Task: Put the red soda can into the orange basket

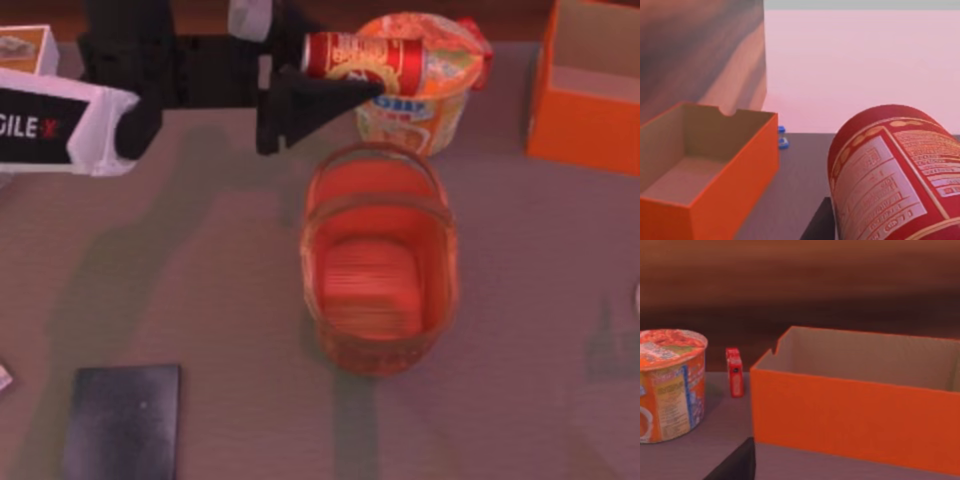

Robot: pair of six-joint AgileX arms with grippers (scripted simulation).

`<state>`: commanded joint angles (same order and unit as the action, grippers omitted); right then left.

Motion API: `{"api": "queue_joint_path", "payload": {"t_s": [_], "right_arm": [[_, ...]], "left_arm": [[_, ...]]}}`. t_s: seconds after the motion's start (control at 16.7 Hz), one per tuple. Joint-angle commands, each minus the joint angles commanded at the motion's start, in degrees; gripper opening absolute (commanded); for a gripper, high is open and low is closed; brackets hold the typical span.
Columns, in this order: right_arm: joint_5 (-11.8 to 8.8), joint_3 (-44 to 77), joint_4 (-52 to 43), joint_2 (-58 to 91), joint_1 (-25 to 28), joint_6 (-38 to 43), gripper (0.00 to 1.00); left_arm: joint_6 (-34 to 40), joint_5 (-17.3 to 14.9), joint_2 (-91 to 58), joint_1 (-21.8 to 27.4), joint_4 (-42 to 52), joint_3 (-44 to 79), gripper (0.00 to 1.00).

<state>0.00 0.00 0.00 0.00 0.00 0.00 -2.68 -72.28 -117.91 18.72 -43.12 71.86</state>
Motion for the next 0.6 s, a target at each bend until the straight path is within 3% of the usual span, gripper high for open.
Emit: {"api": "queue_joint_path", "payload": {"t_s": [0.36, 0.6], "right_arm": [[0.0, 0.0, 0.0, 0.0, 0.0, 0.0, 1.0], [0.0, 0.0, 0.0, 0.0, 0.0, 0.0, 1.0]], "left_arm": [[0.3, -0.1, -10.0, -0.8, -15.0, -3.9, 0.0], [0.3, 0.0, -11.8, -1.1, -17.4, -4.8, 0.0]]}}
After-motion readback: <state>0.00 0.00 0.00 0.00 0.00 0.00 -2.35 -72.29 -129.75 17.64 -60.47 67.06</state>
